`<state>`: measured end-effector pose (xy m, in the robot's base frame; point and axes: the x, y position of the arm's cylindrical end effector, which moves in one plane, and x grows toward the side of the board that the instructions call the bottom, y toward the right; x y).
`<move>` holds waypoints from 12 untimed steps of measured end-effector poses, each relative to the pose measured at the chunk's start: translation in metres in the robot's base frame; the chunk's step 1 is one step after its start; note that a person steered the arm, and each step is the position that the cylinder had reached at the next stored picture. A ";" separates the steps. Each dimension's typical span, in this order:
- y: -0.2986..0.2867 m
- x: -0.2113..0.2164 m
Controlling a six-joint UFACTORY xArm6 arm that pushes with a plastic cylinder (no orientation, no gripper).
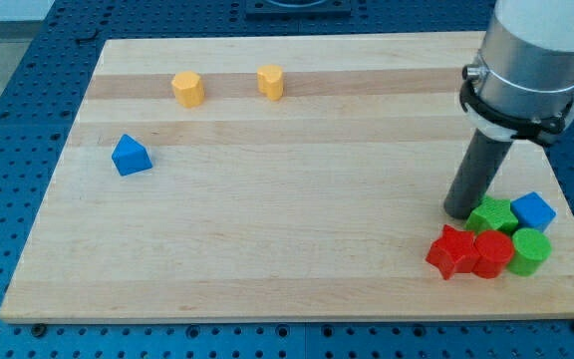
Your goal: Move your arm towards the center left
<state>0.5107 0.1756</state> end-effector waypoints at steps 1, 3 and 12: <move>0.001 0.000; -0.021 -0.031; -0.480 -0.052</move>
<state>0.4592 -0.3047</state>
